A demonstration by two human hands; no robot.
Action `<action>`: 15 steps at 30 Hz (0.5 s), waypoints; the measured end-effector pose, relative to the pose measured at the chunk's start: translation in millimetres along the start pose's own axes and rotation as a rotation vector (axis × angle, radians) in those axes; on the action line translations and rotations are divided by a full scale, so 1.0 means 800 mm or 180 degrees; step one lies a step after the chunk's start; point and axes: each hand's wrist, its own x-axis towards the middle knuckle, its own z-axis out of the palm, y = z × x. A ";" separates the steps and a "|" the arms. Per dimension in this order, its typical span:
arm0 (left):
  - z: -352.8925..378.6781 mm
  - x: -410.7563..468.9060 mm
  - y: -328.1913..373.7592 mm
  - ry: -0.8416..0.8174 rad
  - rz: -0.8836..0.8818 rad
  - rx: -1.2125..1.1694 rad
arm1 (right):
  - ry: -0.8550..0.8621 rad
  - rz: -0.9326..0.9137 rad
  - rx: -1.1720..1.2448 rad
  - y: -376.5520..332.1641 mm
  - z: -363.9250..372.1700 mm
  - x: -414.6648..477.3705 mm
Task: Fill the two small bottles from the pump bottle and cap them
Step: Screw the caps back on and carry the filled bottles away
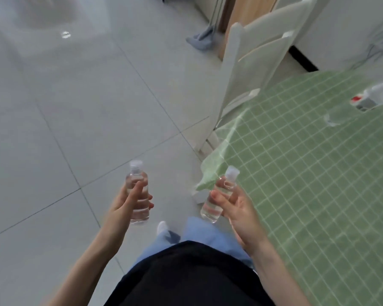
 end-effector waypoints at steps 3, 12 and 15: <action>-0.020 0.013 0.007 0.0247 -0.0084 -0.0168 | -0.0153 0.0070 -0.0055 -0.011 0.029 0.035; -0.037 0.106 0.050 0.0651 -0.0163 -0.0403 | -0.0485 0.0115 -0.0344 -0.051 0.084 0.176; -0.036 0.143 0.078 0.0763 -0.0180 -0.0425 | -0.0601 0.0091 -0.0377 -0.077 0.097 0.229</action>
